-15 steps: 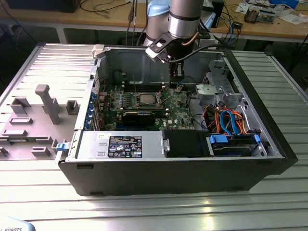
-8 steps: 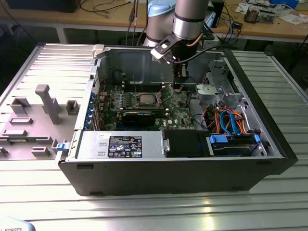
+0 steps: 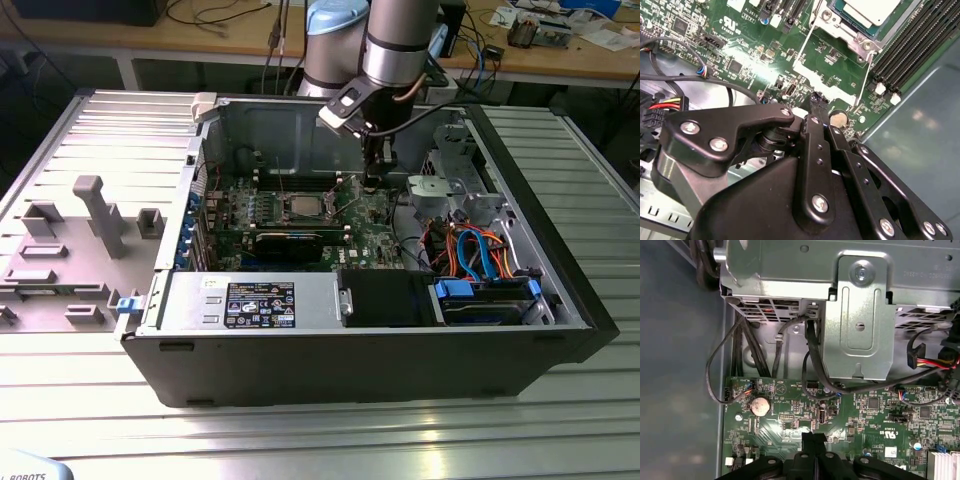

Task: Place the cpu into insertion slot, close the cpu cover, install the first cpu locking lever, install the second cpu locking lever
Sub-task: 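Close the cpu cover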

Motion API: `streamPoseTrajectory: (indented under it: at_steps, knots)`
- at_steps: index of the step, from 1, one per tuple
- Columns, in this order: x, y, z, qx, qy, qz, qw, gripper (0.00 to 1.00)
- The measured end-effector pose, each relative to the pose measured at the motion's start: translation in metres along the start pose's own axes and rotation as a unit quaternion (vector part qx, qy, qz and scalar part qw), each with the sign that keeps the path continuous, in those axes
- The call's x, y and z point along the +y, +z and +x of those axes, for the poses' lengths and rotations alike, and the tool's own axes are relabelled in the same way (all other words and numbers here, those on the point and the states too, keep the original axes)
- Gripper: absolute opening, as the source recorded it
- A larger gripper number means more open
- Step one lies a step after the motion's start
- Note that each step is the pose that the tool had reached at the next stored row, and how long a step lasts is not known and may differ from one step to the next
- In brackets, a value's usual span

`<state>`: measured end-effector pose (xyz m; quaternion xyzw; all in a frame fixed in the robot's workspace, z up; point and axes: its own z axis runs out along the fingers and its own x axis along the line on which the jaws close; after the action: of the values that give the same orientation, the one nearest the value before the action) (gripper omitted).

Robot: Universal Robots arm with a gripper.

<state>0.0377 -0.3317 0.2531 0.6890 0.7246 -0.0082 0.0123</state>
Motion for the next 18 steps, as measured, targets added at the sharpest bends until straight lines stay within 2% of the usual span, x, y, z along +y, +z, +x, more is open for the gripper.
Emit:
streamPoseTrajectory:
  at_steps: [6, 9, 14, 16, 18]
  knots:
    - [-0.0011, 0.0019, 0.0001, 0.0001, -0.002, 0.0, 1.0, 0.11]
    - [0.0031, 0.0021, 0.0002, 0.0004, -0.002, 0.004, 0.99999, 0.11]
    - [0.0049, 0.0056, 0.0002, 0.0004, -0.002, 0.0045, 0.99999, 0.11]
    - [0.0046, 0.0059, 0.0002, 0.0005, -0.003, 0.0045, 0.99999, 0.11]
    - [0.0013, 0.006, 0.0004, 0.0025, -0.003, 0.0043, 0.99998, 0.11]
